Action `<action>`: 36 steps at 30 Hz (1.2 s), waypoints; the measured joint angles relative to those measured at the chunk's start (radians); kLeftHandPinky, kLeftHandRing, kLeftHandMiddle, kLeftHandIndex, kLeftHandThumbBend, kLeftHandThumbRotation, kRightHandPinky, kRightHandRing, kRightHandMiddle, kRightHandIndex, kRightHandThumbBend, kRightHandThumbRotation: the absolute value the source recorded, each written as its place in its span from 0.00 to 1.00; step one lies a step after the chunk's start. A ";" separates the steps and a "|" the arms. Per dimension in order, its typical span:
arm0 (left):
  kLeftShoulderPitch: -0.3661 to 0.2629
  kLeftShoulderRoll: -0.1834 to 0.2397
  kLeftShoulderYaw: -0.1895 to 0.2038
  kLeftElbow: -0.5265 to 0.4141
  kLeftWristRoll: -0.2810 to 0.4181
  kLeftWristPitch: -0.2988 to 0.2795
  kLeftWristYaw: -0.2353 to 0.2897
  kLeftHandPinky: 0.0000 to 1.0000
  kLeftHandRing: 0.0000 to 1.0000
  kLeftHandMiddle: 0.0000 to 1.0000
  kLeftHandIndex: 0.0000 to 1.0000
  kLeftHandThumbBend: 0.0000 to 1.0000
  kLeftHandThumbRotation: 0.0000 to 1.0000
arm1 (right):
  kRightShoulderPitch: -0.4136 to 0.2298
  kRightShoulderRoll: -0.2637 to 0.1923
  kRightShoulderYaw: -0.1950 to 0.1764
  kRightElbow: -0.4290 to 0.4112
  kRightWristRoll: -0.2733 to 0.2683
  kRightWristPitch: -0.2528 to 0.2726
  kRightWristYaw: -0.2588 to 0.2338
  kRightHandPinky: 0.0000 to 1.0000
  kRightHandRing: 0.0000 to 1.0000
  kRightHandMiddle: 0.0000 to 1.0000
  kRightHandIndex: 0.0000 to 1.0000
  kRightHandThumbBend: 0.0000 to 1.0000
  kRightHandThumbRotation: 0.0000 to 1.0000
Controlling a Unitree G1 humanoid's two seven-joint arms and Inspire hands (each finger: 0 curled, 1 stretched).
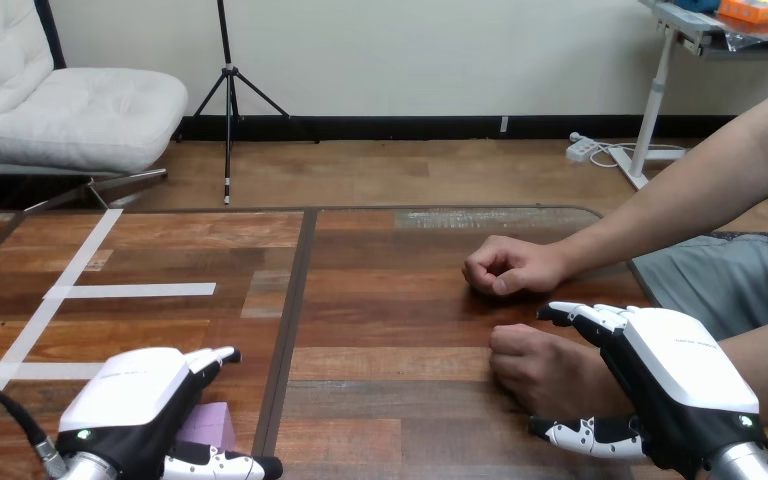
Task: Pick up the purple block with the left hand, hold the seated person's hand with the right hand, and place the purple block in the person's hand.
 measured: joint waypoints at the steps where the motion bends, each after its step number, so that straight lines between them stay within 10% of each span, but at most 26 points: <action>1: -0.001 0.001 -0.002 0.002 0.000 0.002 -0.003 0.78 0.85 0.90 0.89 1.00 0.68 | 0.000 0.000 0.000 0.000 0.000 0.000 0.000 0.92 0.88 0.83 0.83 0.69 0.24; 36: -0.024 0.015 -0.014 0.001 0.006 0.044 -0.070 0.66 0.80 0.87 0.83 1.00 0.56 | 0.000 0.000 0.000 0.000 0.001 0.003 0.006 0.92 0.87 0.83 0.83 0.69 0.22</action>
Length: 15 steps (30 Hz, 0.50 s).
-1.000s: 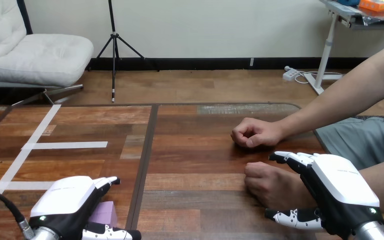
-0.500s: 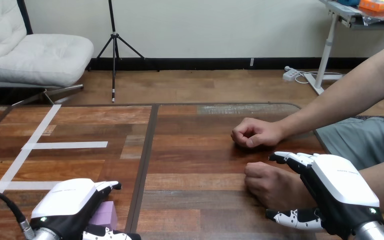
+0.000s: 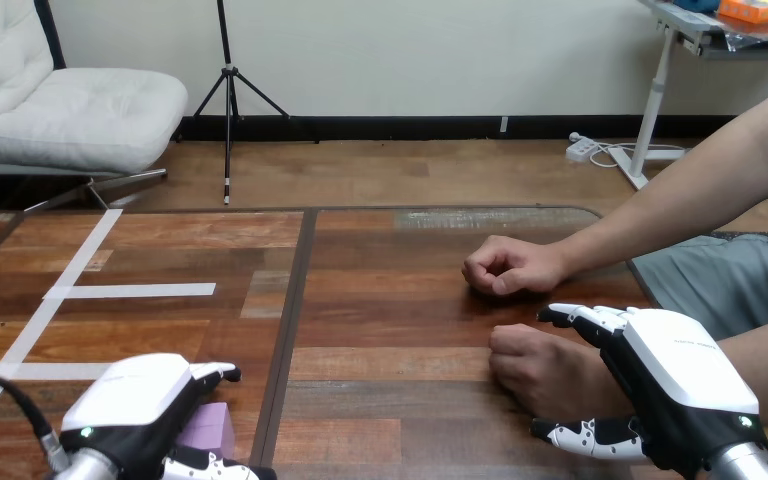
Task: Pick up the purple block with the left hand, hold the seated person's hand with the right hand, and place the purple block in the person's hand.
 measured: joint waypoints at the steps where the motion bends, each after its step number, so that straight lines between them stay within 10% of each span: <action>1: -0.004 0.000 -0.002 0.000 0.003 0.006 -0.002 0.65 0.80 0.86 0.83 1.00 0.55 | 0.000 0.000 0.000 0.000 0.000 0.000 0.000 0.92 0.87 0.83 0.83 0.69 0.22; 10: -0.038 -0.002 -0.027 -0.002 0.043 0.068 -0.014 0.51 0.69 0.77 0.74 0.95 0.46 | 0.000 0.000 0.000 0.000 0.000 0.000 0.000 0.92 0.88 0.83 0.83 0.69 0.22; 15: -0.054 -0.010 -0.042 -0.006 0.066 0.111 -0.016 0.43 0.58 0.67 0.66 0.76 0.37 | 0.000 -0.001 0.000 0.000 0.000 0.000 0.000 0.93 0.88 0.83 0.83 0.68 0.23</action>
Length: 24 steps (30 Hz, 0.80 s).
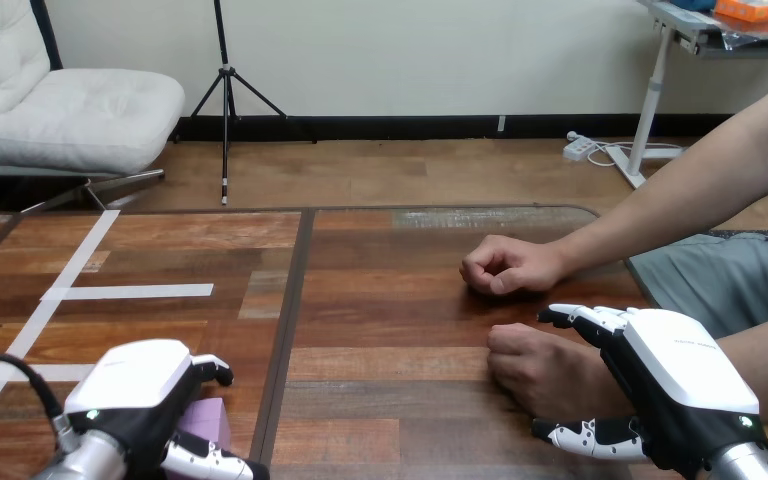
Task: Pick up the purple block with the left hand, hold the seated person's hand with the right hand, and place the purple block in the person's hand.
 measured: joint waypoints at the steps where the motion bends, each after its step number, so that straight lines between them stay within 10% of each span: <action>1: -0.003 -0.003 -0.003 -0.002 0.004 0.008 0.000 0.43 0.57 0.66 0.66 0.73 0.36 | 0.000 0.000 0.000 0.000 0.000 0.000 0.000 0.93 0.88 0.83 0.83 0.68 0.23; 8: -0.026 -0.024 -0.029 -0.001 0.033 0.049 0.038 0.35 0.43 0.52 0.55 0.15 0.25 | 0.000 0.000 0.000 0.000 0.000 0.000 0.000 0.93 0.88 0.83 0.83 0.68 0.24; 24: -0.119 -0.036 -0.066 0.145 0.036 0.067 0.104 0.30 0.36 0.41 0.43 0.00 0.20 | 0.000 -0.002 0.000 0.000 0.000 0.000 0.000 0.93 0.88 0.83 0.83 0.68 0.26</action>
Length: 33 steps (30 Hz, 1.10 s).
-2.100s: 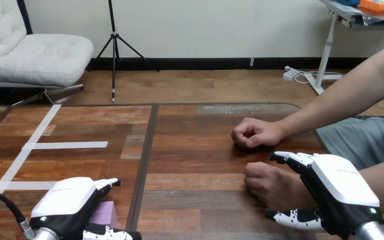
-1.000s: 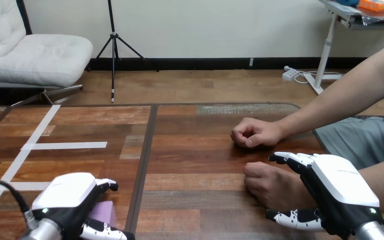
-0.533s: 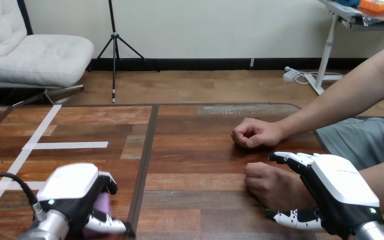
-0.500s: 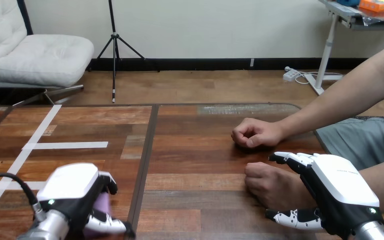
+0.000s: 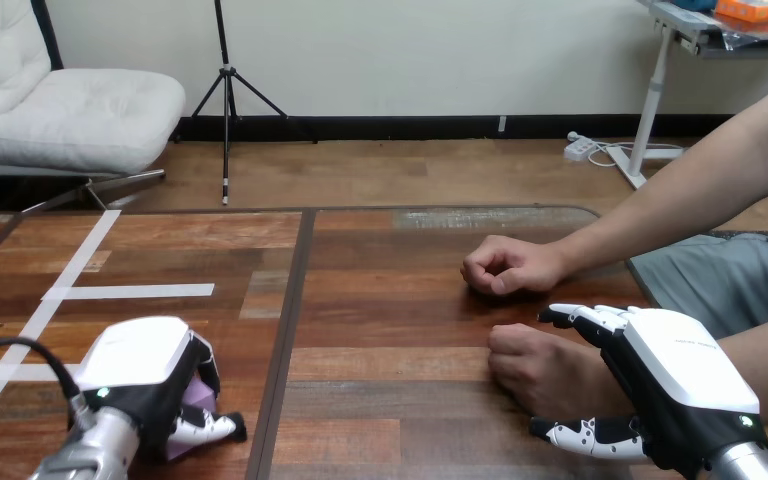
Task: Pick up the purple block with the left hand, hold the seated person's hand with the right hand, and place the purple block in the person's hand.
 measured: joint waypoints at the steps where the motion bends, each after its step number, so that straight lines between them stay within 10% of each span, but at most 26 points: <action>1: -0.007 0.000 -0.002 0.009 -0.002 -0.002 0.001 0.31 0.36 0.41 0.43 0.00 0.20 | 0.000 0.000 0.000 0.000 0.000 0.000 0.000 0.93 0.88 0.83 0.83 0.68 0.26; 33: -0.063 0.008 -0.011 0.195 -0.071 -0.152 0.163 0.30 0.35 0.39 0.42 0.00 0.19 | 0.000 -0.001 -0.001 0.000 0.001 0.000 0.000 0.93 0.88 0.83 0.82 0.68 0.25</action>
